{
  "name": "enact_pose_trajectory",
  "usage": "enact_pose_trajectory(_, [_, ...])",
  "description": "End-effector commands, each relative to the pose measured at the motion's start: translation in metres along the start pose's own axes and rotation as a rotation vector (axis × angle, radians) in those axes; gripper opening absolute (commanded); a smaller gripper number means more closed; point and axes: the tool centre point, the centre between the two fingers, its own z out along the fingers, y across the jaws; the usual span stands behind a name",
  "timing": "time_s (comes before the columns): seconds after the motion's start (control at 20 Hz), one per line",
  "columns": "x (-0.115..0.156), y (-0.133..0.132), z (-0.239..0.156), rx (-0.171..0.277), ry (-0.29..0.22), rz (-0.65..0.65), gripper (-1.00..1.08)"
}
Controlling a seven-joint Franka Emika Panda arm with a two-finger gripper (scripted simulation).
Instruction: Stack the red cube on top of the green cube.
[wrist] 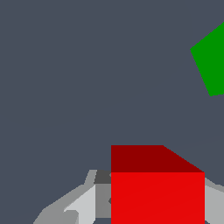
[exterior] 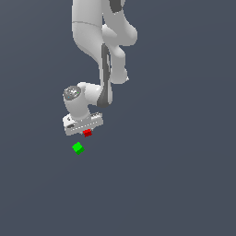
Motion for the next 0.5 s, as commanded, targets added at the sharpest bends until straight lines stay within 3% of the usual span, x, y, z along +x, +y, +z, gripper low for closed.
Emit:
enact_pose_trajectory(0.0, [0.000,0.000,0.000,0.000,0.000,0.000,-1.00])
enact_pose_trajectory(0.45, [0.000,-0.001,-0.017,0.000,0.000,0.000,-1.00])
